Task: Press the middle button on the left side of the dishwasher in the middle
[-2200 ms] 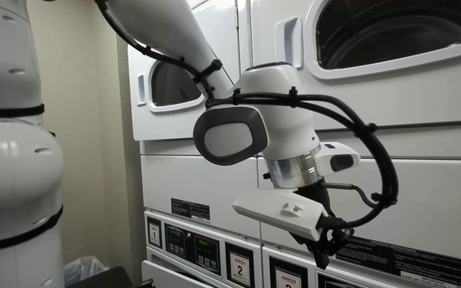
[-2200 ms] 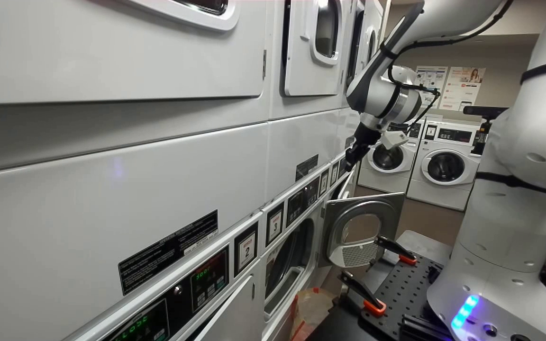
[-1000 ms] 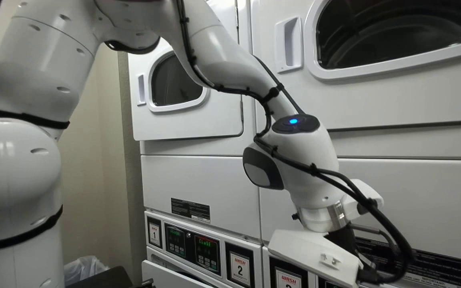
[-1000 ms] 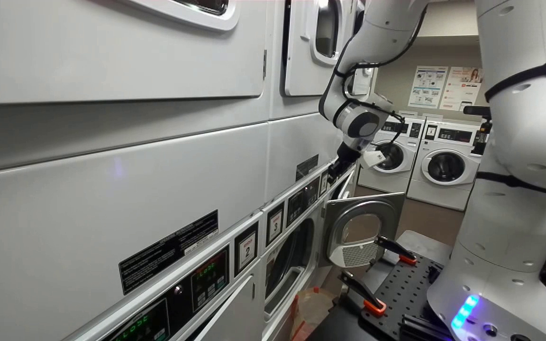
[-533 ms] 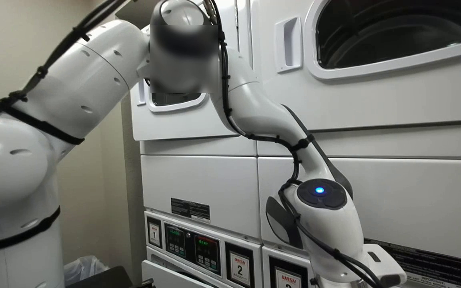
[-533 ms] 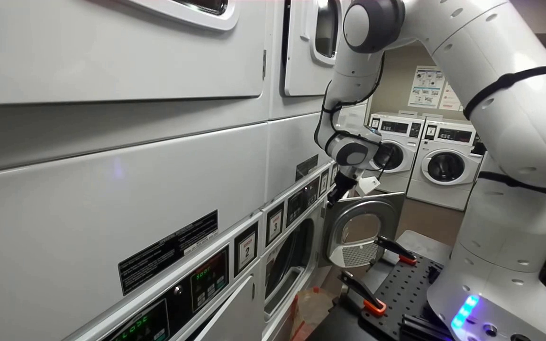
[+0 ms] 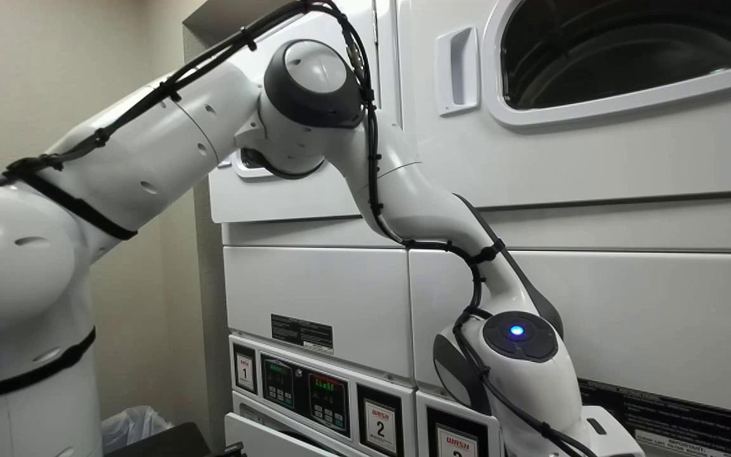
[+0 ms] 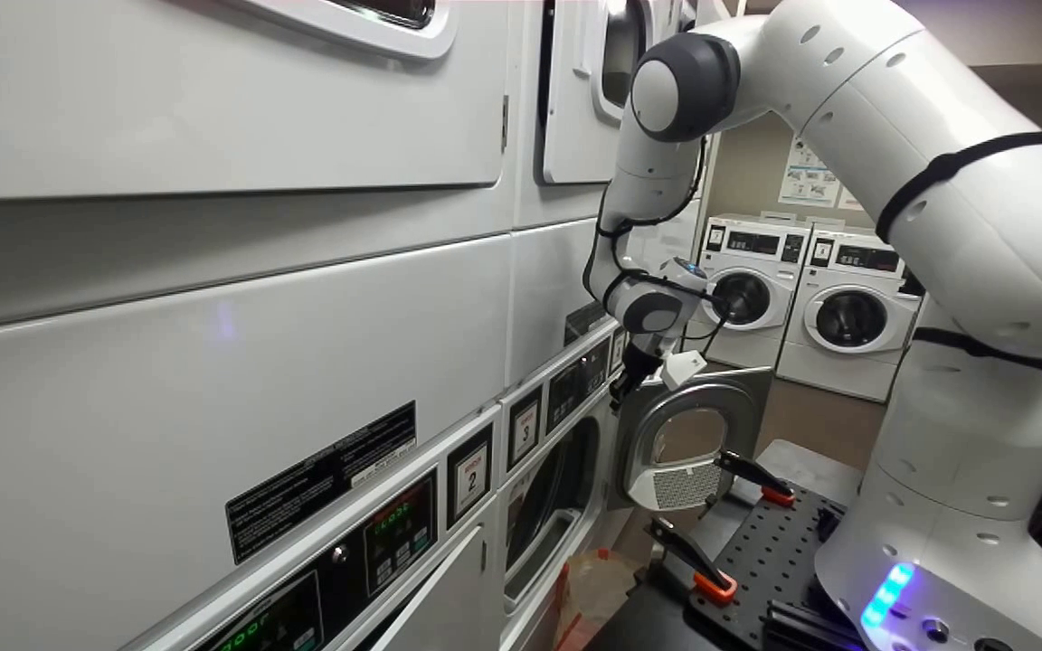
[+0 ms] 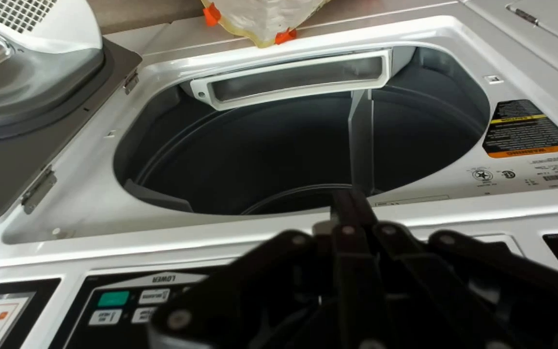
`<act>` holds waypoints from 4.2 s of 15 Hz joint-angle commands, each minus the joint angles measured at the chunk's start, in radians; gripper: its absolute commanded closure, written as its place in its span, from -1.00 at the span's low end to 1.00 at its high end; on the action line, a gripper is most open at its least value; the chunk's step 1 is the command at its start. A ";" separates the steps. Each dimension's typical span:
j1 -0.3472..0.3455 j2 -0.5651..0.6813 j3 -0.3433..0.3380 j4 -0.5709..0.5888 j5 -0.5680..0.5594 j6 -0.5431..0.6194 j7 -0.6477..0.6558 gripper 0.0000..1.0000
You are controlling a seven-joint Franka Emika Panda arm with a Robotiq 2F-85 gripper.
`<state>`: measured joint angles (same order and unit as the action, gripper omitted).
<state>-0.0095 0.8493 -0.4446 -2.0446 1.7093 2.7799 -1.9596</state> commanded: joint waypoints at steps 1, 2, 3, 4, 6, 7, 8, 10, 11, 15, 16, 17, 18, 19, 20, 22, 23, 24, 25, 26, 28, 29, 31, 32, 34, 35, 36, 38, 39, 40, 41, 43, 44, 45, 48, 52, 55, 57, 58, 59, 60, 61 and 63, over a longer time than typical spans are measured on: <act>-0.015 0.015 0.019 0.034 0.081 -0.023 -0.074 1.00; -0.015 0.018 0.024 0.038 0.110 -0.029 -0.102 1.00; -0.015 0.019 0.028 0.040 0.142 -0.037 -0.131 1.00; -0.015 0.019 0.031 0.042 0.189 -0.048 -0.174 1.00; -0.007 0.023 0.025 0.047 0.313 -0.069 -0.292 1.00; 0.001 0.025 0.015 0.047 0.400 -0.086 -0.373 1.00; 0.007 0.027 0.006 0.041 0.473 -0.106 -0.439 1.00; 0.019 0.030 -0.009 0.014 0.615 -0.162 -0.576 1.00; 0.020 0.030 -0.011 -0.001 0.666 -0.190 -0.624 1.00; 0.007 0.040 0.006 -0.003 0.663 -0.195 -0.599 0.98; 0.007 0.040 0.006 -0.009 0.666 -0.200 -0.600 0.98; 0.007 0.040 0.006 -0.010 0.666 -0.201 -0.600 0.98; 0.007 0.040 0.006 -0.010 0.666 -0.202 -0.600 0.98; 0.007 0.040 0.006 -0.010 0.666 -0.202 -0.600 1.00; 0.006 0.039 0.008 -0.013 0.653 -0.198 -0.594 1.00; 0.008 0.042 0.006 -0.014 0.657 -0.187 -0.590 1.00; 0.011 0.048 0.007 -0.009 0.650 -0.173 -0.584 1.00; 0.010 0.054 0.009 -0.004 0.634 -0.158 -0.569 1.00; 0.009 0.063 0.011 0.005 0.615 -0.140 -0.550 1.00; 0.005 0.069 0.017 0.012 0.582 -0.127 -0.518 1.00; 0.006 0.084 0.021 0.033 0.531 -0.100 -0.461 1.00; 0.006 0.091 0.021 0.045 0.521 -0.102 -0.443 1.00; 0.007 0.119 0.020 0.082 0.537 -0.124 -0.446 1.00; -0.001 0.135 0.026 0.104 0.541 -0.148 -0.452 1.00; -0.010 0.189 0.038 0.164 0.555 -0.169 -0.458 1.00; -0.019 0.218 0.049 0.194 0.560 -0.192 -0.457 1.00; -0.028 0.248 0.056 0.225 0.585 -0.228 -0.477 1.00; -0.046 0.295 0.072 0.278 0.682 -0.318 -0.520 1.00; -0.048 0.306 0.073 0.290 0.748 -0.359 -0.548 1.00; -0.047 0.298 0.071 0.273 0.786 -0.384 -0.561 1.00; -0.041 0.263 0.062 0.231 0.813 -0.420 -0.589 1.00; -0.035 0.232 0.059 0.177 0.816 -0.463 -0.616 1.00; -0.026 0.220 0.060 0.160 0.758 -0.430 -0.580 1.00; -0.013 0.211 0.054 0.149 0.707 -0.389 -0.559 1.00; -0.003 0.176 0.054 0.121 0.536 -0.329 -0.481 1.00; 0.008 0.095 0.057 0.056 0.254 -0.260 -0.318 1.00; 0.004 0.051 0.061 0.019 0.131 -0.195 -0.243 1.00; -0.004 0.031 0.065 0.000 0.080 -0.148 -0.213 1.00; -0.008 0.024 0.067 -0.009 0.054 -0.127 -0.197 1.00; -0.013 0.018 0.070 -0.016 0.046 -0.106 -0.198 1.00; 0.020 0.022 0.036 -0.024 0.072 -0.113 -0.203 1.00; 0.017 0.021 0.038 -0.020 0.107 -0.102 -0.232 1.00; 0.009 0.022 0.041 -0.007 0.203 -0.106 -0.301 1.00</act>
<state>-0.0054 0.9115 -0.4016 -2.0275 1.8098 2.6561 -2.1799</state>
